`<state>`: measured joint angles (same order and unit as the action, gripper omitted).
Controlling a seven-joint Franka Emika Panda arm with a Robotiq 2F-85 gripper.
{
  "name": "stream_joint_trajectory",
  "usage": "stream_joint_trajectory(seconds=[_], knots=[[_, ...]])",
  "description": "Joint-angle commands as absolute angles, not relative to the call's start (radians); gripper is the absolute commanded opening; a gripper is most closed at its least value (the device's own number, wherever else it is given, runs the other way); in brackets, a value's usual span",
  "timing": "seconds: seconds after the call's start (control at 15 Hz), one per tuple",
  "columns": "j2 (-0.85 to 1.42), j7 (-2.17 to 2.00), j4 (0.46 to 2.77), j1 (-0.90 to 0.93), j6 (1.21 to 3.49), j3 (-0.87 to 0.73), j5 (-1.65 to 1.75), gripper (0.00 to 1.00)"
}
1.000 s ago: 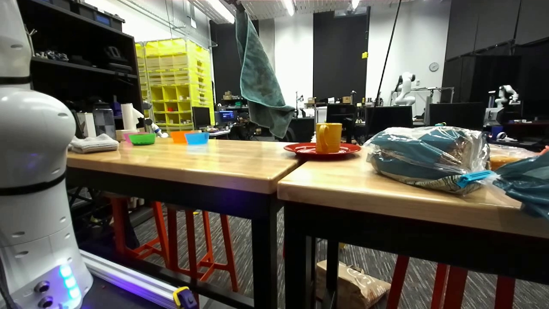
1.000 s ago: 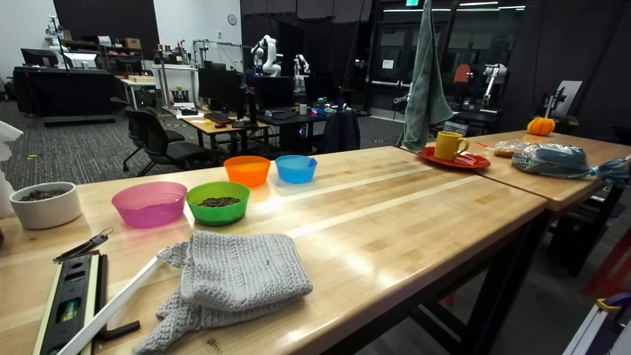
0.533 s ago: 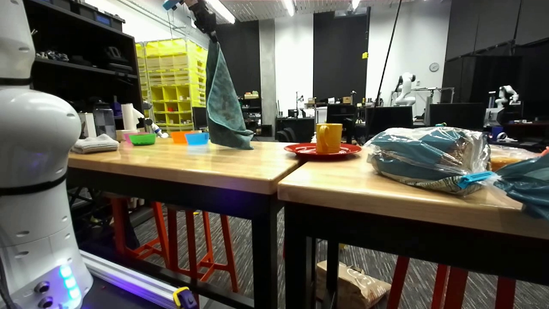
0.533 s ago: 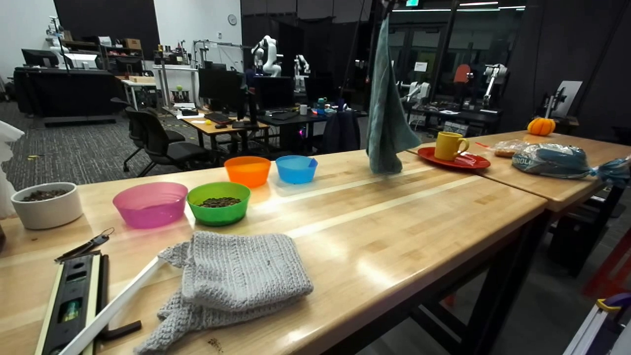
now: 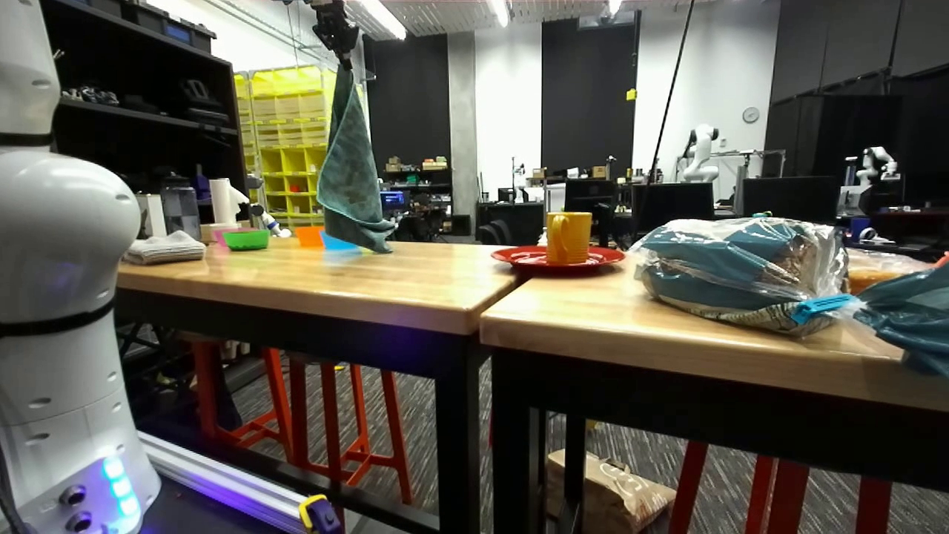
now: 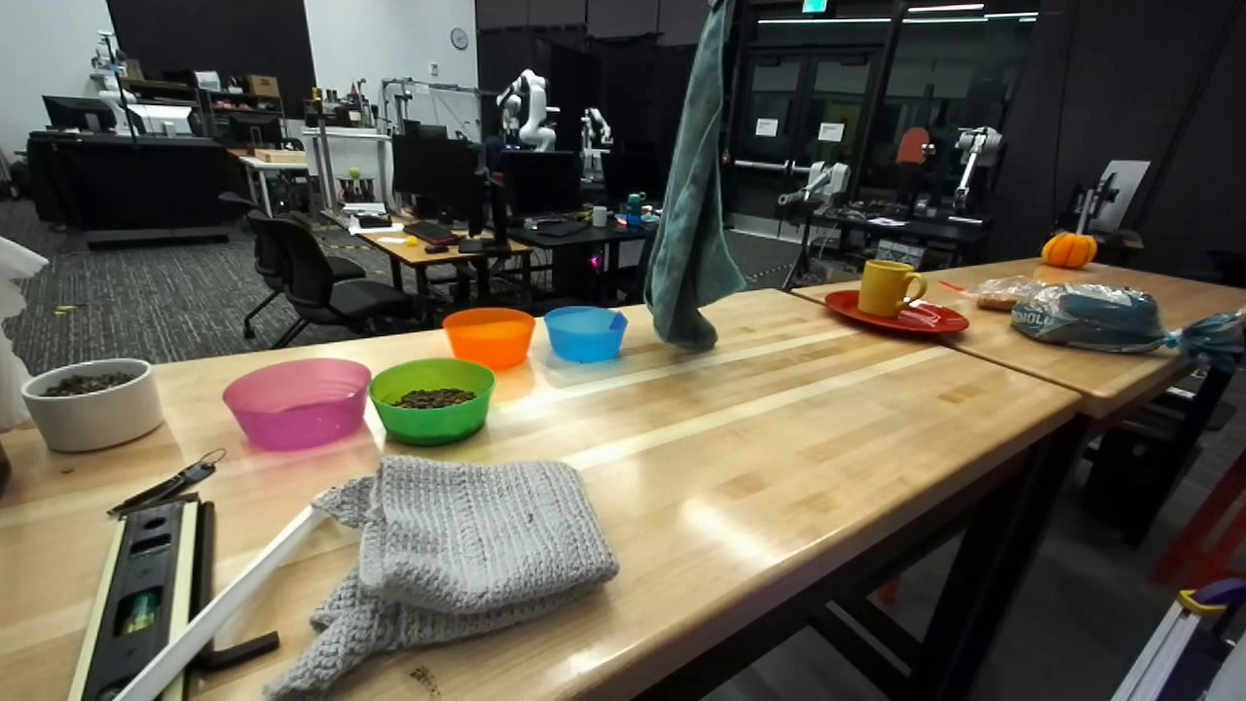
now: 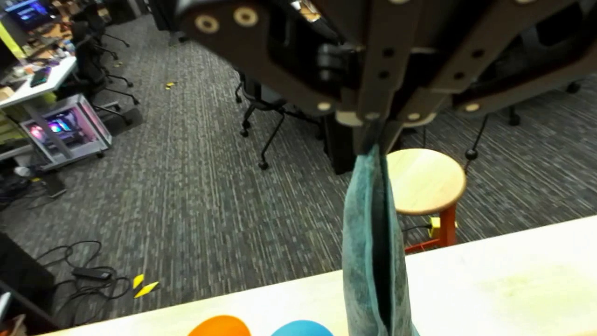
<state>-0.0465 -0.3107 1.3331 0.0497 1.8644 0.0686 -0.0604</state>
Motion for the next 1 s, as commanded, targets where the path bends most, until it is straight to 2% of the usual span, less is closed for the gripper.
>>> stream_joint_trajectory(seconds=[0.0,0.2,0.33,0.93], knots=[[-0.032,-0.176,1.25,0.029,1.77,0.028,-0.246,0.0],[0.043,-0.143,1.152,-0.003,1.617,-0.016,-0.353,0.0],[0.104,-0.179,1.075,-0.029,1.56,-0.037,-0.304,0.0],[0.356,-0.339,0.697,-0.088,1.564,-0.097,-0.115,0.0]])
